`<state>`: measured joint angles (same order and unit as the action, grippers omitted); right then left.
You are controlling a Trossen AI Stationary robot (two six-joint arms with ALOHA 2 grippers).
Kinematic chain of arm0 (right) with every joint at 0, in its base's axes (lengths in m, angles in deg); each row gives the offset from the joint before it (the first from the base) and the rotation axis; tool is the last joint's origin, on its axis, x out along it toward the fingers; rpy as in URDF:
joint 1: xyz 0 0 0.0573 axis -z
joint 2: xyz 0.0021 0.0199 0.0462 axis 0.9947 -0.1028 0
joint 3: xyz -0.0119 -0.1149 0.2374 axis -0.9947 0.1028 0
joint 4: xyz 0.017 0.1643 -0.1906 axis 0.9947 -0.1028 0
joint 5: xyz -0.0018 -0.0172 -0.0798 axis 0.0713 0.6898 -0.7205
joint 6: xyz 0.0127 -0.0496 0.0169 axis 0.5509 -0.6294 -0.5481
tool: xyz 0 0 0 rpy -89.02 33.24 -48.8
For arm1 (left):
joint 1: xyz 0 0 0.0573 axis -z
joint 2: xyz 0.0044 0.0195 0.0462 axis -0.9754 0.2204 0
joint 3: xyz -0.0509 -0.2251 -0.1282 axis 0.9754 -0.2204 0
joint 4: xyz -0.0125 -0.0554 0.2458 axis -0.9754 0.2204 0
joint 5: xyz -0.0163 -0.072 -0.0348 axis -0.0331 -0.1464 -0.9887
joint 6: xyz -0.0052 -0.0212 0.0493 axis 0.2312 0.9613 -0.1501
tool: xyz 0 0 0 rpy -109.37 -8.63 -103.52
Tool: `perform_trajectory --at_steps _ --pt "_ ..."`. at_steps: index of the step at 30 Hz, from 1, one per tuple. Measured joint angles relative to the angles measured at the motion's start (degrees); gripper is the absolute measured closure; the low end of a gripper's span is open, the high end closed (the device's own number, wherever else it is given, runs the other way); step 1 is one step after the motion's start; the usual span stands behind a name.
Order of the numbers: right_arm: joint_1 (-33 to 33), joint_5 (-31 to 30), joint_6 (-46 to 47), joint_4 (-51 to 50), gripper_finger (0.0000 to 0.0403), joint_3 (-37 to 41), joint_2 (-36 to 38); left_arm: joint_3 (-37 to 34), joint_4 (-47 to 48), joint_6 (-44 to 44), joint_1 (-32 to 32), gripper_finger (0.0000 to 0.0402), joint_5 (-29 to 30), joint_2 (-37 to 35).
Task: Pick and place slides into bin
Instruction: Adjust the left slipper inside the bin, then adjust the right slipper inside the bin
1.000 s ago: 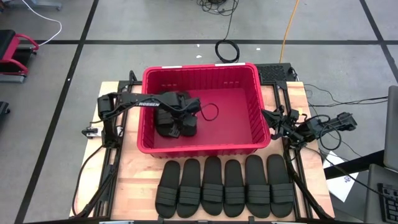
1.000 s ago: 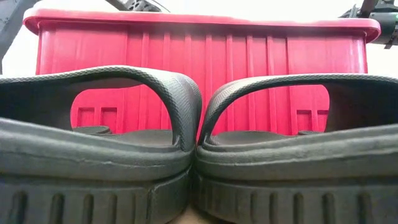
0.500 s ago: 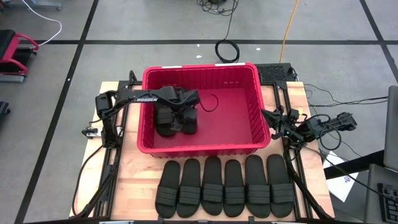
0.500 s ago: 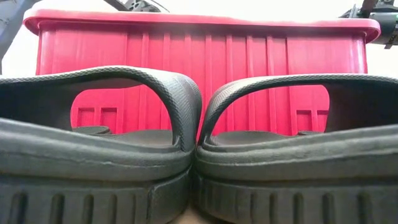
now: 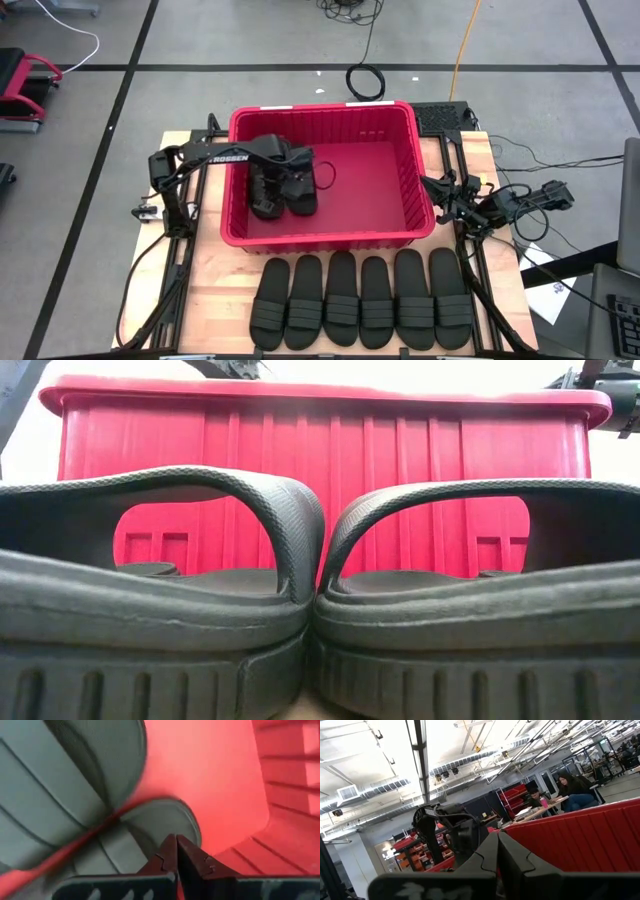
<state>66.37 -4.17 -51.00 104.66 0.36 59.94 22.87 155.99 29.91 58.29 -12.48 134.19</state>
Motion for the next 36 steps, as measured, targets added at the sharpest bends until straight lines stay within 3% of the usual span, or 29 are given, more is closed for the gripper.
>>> perform_trajectory --at_steps 8,19,25,30,36 --pt "0.0 0.0 -0.04 0.0 0.0403 -0.02 0.0 -4.26 1.28 0.51 -0.23 0.0401 -1.55 0.03" --pt "0.01 0.0 -0.04 0.02 0.0403 -0.02 0.0 -12.97 -2.91 5.38 -1.48 0.0401 9.16 0.07" --pt "0.0 0.0 -0.04 0.07 0.0403 -0.01 0.0 -9.78 -3.45 6.77 -1.63 0.0401 8.35 -1.16" --pt "0.02 0.0 -0.04 0.07 0.0403 -0.02 0.0 -3.15 -1.78 3.16 -1.56 0.0401 1.02 -2.05" --pt "0.0 0.0 -0.04 0.05 0.0403 0.0 0.0 4.03 -15.0 5.35 -1.29 0.0401 0.85 -2.4"
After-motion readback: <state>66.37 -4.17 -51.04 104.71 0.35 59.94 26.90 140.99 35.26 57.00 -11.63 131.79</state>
